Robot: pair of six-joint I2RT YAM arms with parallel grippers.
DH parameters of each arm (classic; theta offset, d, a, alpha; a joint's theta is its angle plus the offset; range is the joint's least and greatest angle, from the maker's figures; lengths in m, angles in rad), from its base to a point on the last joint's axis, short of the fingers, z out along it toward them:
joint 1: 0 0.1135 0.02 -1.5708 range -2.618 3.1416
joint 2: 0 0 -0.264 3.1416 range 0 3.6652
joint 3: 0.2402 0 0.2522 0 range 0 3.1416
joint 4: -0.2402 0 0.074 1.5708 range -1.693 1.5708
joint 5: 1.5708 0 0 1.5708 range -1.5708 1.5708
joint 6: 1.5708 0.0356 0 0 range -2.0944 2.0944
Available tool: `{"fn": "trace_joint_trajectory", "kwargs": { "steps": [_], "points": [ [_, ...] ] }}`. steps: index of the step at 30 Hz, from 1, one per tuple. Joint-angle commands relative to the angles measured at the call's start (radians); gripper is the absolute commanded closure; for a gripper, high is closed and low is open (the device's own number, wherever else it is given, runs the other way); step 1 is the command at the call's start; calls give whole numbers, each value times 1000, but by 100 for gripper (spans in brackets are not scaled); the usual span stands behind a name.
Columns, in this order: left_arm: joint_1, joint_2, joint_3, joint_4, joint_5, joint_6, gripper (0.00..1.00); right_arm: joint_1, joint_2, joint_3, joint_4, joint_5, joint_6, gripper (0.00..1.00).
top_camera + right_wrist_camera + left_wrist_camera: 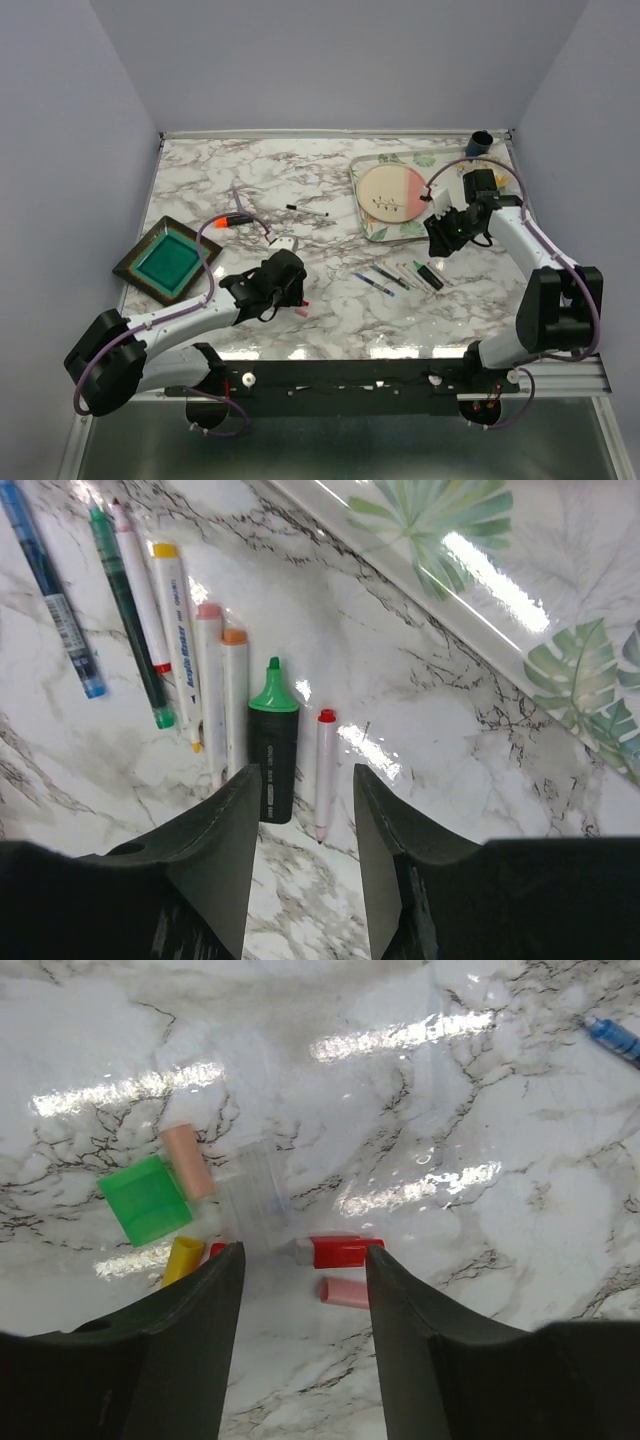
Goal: Open the pen caps
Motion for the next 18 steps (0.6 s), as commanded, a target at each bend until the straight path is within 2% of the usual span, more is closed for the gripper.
{"fn": "trace_joint_trajectory", "kwargs": {
  "steps": [1, 6, 11, 14, 18],
  "points": [
    [19, -55, 59, 3, -41, 40, 36, 0, -102, 0, 3, -150, -14, 50],
    [144, -47, 105, 75, -10, 45, 19, 0, -243, 36, -15, -354, 17, 50],
    [313, -19, 154, 150, 11, -18, 1, 3, -317, 73, 2, -526, 109, 50],
    [405, 23, 193, 165, 42, -84, 1, 7, -314, 97, 11, -584, 181, 50],
    [529, 134, 285, 129, 117, -170, 1, 6, -314, 31, 57, -543, 170, 50]
  ]
}}
